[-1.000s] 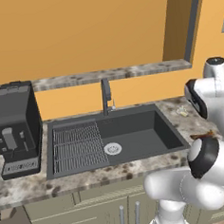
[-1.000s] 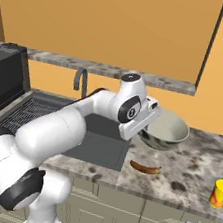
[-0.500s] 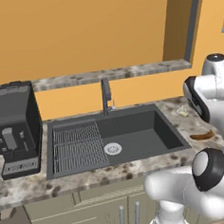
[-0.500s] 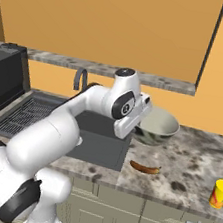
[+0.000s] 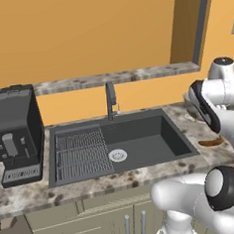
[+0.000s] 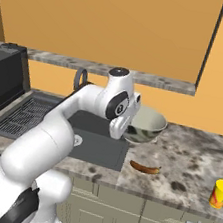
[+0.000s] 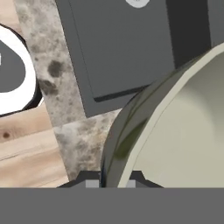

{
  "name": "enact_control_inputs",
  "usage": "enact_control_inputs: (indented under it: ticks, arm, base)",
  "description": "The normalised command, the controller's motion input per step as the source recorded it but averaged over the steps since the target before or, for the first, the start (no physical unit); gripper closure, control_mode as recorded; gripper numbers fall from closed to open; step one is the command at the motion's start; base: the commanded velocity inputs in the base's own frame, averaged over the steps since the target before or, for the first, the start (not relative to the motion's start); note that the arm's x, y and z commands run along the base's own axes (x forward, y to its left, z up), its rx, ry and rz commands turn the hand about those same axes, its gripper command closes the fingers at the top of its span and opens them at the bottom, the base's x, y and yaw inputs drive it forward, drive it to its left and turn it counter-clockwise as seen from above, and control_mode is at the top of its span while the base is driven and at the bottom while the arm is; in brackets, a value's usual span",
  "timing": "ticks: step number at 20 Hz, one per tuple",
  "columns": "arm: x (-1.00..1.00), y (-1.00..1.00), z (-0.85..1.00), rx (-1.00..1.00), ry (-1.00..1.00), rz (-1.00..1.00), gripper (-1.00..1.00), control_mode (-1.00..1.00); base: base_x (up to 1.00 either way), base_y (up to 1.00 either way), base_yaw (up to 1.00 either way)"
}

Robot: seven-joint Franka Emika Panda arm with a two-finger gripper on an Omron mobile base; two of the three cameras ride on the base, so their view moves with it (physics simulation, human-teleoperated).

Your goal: Remove the garlic and banana from the sink. Then move the bowl and cup from the counter to the sink for washing.

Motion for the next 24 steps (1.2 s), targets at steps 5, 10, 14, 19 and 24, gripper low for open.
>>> enact_control_inputs:
  ticks: [5,10,14,19,24]
  arm:
    - [0.00,0.25,0.00,0.00,0.02,0.20,1.00,-1.00]
    - [0.00,0.23,0.00,0.00,0.00,0.16,1.00,-1.00]
    - [0.00,0.24,0.00,0.00,0.00,0.11,1.00,-1.00]
    - [0.00,0.22,-0.04,0.00,0.04,0.06,1.00,-1.00]
    - [0.00,0.23,-0.06,0.01,0.05,0.05,1.00,-1.00]
  base:
    - [0.00,0.00,0.00]
    - [0.00,0.00,0.00]
    - [0.00,0.00,0.00]
    - [0.00,0.00,0.00]
    - [0.00,0.00,0.00]
